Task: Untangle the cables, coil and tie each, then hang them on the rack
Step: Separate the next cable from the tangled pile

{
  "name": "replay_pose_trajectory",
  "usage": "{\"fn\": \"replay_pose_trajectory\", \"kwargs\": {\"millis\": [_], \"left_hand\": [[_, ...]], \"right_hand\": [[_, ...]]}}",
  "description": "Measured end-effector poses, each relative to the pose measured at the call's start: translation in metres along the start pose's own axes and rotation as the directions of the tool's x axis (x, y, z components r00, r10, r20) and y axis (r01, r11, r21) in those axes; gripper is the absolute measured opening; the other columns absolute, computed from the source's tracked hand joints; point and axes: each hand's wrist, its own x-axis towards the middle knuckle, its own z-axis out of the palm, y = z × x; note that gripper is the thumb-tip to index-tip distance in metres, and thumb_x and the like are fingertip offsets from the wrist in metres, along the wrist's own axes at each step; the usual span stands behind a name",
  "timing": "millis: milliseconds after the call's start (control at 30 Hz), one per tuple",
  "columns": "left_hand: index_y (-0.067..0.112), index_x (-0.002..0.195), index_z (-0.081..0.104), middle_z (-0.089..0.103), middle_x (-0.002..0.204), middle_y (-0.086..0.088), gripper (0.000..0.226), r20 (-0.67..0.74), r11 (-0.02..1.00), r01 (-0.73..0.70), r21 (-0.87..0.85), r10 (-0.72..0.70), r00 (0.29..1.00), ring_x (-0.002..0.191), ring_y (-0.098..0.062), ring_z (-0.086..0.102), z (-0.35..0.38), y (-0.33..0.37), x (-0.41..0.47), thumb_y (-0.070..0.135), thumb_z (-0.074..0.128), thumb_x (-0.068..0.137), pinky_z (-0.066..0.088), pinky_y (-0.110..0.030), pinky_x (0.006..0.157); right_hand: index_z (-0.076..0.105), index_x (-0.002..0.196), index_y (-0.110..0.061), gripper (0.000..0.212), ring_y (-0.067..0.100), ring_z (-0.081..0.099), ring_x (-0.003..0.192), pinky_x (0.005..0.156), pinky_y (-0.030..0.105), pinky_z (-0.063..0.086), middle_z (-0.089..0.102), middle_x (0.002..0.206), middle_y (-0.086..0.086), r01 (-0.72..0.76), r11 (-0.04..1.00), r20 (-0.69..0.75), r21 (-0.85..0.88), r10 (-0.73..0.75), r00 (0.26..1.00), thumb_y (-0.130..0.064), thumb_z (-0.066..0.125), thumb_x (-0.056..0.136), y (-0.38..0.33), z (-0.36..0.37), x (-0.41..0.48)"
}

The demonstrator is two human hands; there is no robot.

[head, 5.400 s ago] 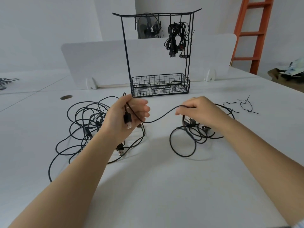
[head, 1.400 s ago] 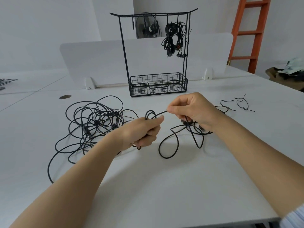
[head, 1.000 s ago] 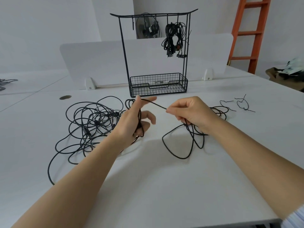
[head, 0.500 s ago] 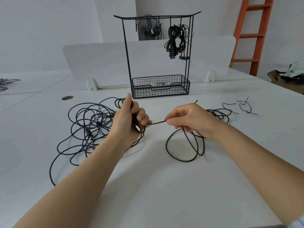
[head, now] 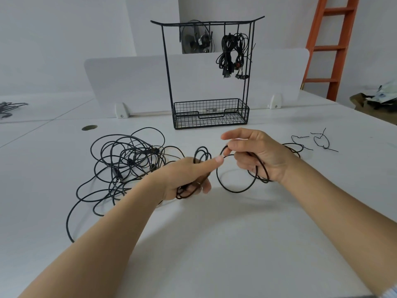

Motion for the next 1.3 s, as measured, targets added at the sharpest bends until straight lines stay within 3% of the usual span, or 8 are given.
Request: {"fn": "replay_pose_trajectory", "kwargs": {"millis": [167,400,633,767,967,1067,1167,1300], "left_hand": [[0.02,0.054,0.023,0.023,0.04,0.004,0.056,0.107,0.988,-0.004,0.157,-0.013,0.994,0.041,-0.013,0.02,0.004,-0.002,0.0,0.057,0.051,0.085,0.014,-0.024,0.043],[0.023,0.046,0.031,0.019,0.039,0.005,0.054,0.15,0.985,-0.054,-0.162,0.079,0.986,0.042,-0.011,0.016,0.0,-0.003,0.001,0.054,0.027,0.09,0.01,-0.025,0.043],[0.012,0.075,0.056,0.029,0.036,0.003,0.057,-0.389,0.857,-0.324,-0.401,0.161,0.907,0.036,-0.013,0.025,-0.007,-0.006,0.012,0.048,0.018,0.099,0.016,-0.019,0.04],[0.017,0.095,0.066,0.046,0.052,0.0,0.055,-0.493,0.716,-0.416,-0.56,0.115,0.862,0.038,-0.01,0.029,-0.009,-0.007,0.015,0.047,0.021,0.1,0.02,-0.014,0.037],[0.017,0.04,0.043,0.053,0.058,-0.001,0.068,-0.485,0.523,-0.445,-0.727,0.068,0.872,0.052,-0.012,0.044,-0.012,-0.006,0.017,0.046,0.028,0.099,0.032,-0.019,0.046],[0.019,0.034,0.033,0.049,0.048,-0.001,0.07,-0.527,0.465,-0.489,-0.738,0.055,0.848,0.06,-0.016,0.049,-0.01,-0.004,0.016,0.041,0.028,0.1,0.038,-0.025,0.063],[0.018,0.035,0.029,0.029,0.04,0.002,0.069,-0.487,0.355,-0.461,-0.813,0.019,0.873,0.04,-0.014,0.037,-0.012,-0.004,0.014,0.044,0.031,0.099,0.043,-0.021,0.048],[0.02,0.045,0.024,0.018,0.04,0.005,0.06,-0.412,0.497,-0.343,-0.797,-0.032,0.911,0.03,-0.008,0.017,-0.016,-0.002,0.01,0.048,0.039,0.095,0.016,-0.013,0.033]], "right_hand": [[0.061,0.082,-0.011,0.018,0.001,0.024,0.026,0.038,0.016,0.017,0.065,0.06,0.005,-0.013,0.998,-0.002,-0.06,0.013,1.0,-0.009,0.057,0.065,0.002,-0.001,0.0],[0.06,0.081,-0.01,0.019,0.002,0.025,0.028,0.038,0.016,0.016,0.066,0.059,0.003,-0.039,0.99,-0.091,-0.133,0.027,0.996,0.006,0.05,0.084,0.003,-0.01,0.004],[0.065,0.077,-0.01,0.012,0.005,0.026,0.031,0.036,0.015,0.023,0.061,0.061,0.003,-0.067,0.926,-0.156,-0.371,0.009,0.988,-0.006,0.058,0.085,0.002,-0.016,0.004],[0.068,0.077,-0.013,0.012,0.007,0.028,0.035,0.038,0.016,0.021,0.054,0.048,-0.003,-0.04,0.89,-0.076,-0.453,0.006,0.997,-0.011,0.059,0.086,0.004,-0.006,0.002],[0.069,0.079,-0.017,0.011,0.009,0.034,0.046,0.038,0.014,0.024,0.046,0.05,0.0,-0.047,0.821,0.053,-0.569,0.093,0.994,-0.013,0.061,0.086,0.012,0.007,0.0],[0.068,0.078,-0.013,0.009,0.005,0.036,0.042,0.039,0.014,0.025,0.043,0.048,-0.002,-0.055,0.811,0.025,-0.582,0.085,0.996,-0.011,0.063,0.084,0.011,0.003,0.001],[0.065,0.074,-0.008,0.009,0.004,0.034,0.039,0.041,0.014,0.026,0.043,0.044,-0.007,-0.051,0.797,0.012,-0.602,0.073,0.997,-0.006,0.064,0.082,0.006,-0.005,-0.001],[0.065,0.068,-0.008,0.011,0.005,0.034,0.038,0.04,0.013,0.028,0.043,0.042,-0.004,-0.047,0.824,0.049,-0.565,0.09,0.995,-0.003,0.067,0.077,-0.007,-0.018,-0.006]]}}
